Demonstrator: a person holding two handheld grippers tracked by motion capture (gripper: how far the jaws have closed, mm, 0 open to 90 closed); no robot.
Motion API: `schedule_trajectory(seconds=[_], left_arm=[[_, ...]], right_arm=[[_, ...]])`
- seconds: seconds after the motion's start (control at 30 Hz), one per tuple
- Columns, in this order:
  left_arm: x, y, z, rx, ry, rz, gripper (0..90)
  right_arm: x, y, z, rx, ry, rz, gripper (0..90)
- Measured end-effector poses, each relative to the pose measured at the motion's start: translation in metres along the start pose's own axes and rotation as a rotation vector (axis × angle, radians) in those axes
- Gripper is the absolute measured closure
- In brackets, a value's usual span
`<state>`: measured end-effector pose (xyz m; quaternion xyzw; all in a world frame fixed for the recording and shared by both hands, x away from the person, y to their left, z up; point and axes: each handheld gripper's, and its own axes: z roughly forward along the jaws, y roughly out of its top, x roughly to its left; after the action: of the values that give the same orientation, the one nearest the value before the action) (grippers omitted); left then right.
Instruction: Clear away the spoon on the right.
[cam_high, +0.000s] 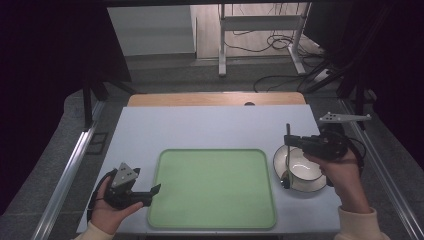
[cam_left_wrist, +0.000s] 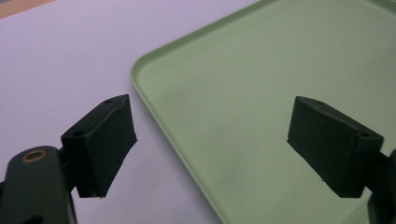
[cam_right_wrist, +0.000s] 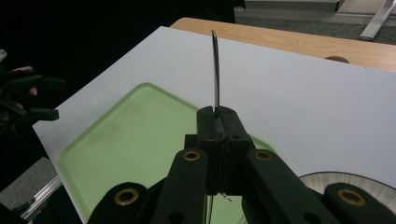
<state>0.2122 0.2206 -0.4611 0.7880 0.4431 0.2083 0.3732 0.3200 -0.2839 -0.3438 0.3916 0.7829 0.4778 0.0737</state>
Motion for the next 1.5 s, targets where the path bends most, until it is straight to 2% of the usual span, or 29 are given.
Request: schedule_trajectory(seconds=[0.33, 0.8, 0.83, 0.97, 1.5], left_arm=[[0.000, 0.000, 0.001, 0.004, 0.007, 0.001, 14.5], [-0.001, 0.000, 0.001, 0.007, 0.005, 0.004, 14.5], [-0.001, 0.000, 0.001, 0.006, 0.005, 0.003, 14.5], [-0.001, 0.000, 0.001, 0.007, 0.004, 0.006, 14.5], [-0.001, -0.001, 0.001, 0.009, -0.002, 0.005, 14.5]], right_arm=[[0.005, -0.003, 0.010, 0.033, 0.015, 0.001, 89.0], [0.012, -0.005, 0.023, 0.051, 0.028, 0.003, 89.0], [0.014, -0.005, 0.028, 0.060, 0.048, 0.003, 89.0], [0.020, -0.006, 0.035, 0.073, 0.065, -0.005, 89.0], [0.027, -0.014, 0.060, 0.136, 0.062, 0.010, 89.0]])
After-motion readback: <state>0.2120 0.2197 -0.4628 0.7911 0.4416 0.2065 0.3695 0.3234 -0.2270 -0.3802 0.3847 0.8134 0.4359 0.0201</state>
